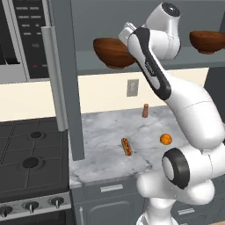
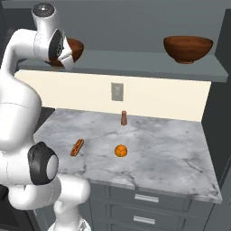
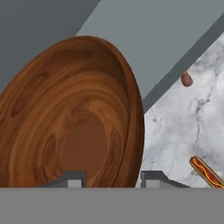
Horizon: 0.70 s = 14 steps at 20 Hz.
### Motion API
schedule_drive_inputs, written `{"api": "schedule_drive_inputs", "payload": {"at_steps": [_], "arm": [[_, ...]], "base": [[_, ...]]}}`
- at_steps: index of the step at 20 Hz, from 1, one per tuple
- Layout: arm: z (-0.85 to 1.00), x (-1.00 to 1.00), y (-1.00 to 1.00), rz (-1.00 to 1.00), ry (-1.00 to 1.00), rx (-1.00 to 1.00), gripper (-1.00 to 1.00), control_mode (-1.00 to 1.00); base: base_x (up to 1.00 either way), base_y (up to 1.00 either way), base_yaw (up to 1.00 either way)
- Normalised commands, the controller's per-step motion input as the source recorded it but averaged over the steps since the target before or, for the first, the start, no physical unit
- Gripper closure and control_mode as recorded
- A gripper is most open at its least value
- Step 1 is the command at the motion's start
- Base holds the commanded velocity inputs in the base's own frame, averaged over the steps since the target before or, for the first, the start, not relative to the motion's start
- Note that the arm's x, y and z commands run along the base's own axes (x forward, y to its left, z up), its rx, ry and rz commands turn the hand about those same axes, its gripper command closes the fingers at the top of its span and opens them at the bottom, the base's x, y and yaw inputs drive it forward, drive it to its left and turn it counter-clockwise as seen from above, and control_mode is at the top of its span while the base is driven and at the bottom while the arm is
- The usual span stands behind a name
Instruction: Pick both bowls and place them on the counter. Then place the orange in one bowl and place the hot dog in the other bowl.
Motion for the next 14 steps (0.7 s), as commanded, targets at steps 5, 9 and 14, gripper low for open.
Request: {"api": "schedule_drive_inputs", "payload": {"at_steps": [5, 9, 14], "arm": [[-0.01, -0.98, -0.40, -0.05, -0.15, 0.03, 1.00, -1.00], [0.00, -0.96, -0.34, 0.00, -0.07, 0.01, 1.00, -1.00], [0.00, -0.99, -0.25, 0.00, -0.01, 0.03, 1.00, -1.00]], "base": [[0.00, 0.00, 0.00], [0.00, 0.00, 0.00], [0.00, 0.00, 0.00]]}}
